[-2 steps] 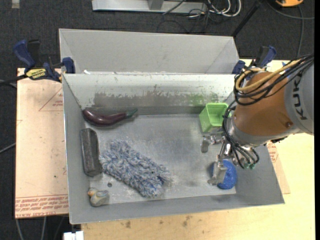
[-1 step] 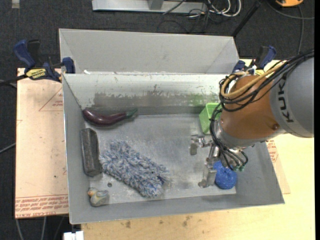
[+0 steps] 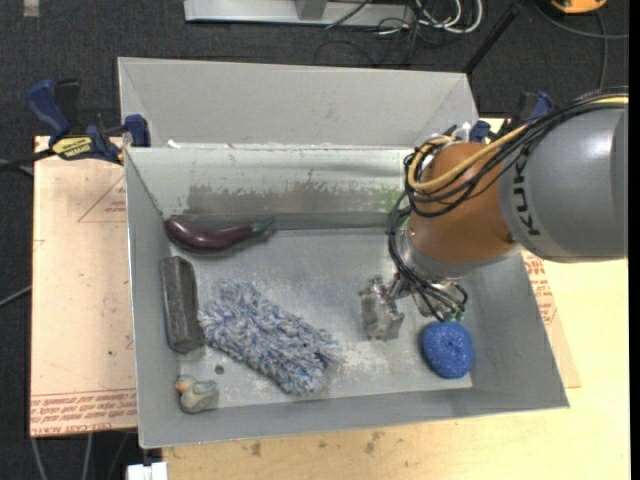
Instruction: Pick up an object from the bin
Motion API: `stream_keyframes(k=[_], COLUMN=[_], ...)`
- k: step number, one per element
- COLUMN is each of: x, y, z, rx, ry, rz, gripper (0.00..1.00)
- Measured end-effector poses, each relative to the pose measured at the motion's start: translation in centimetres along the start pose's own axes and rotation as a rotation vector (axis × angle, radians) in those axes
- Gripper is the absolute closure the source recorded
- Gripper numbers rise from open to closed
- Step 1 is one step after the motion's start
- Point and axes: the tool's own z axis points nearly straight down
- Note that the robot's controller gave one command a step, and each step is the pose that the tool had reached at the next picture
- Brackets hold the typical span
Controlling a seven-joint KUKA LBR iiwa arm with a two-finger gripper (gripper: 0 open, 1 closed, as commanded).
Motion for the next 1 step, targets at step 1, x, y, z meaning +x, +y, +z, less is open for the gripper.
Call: stream_keyframes(k=[1], x=[-0.01], y=[0.02], z=[0.0], rx=[0.0], ry=[0.0], rz=[-0.001], gripper=[0.0])
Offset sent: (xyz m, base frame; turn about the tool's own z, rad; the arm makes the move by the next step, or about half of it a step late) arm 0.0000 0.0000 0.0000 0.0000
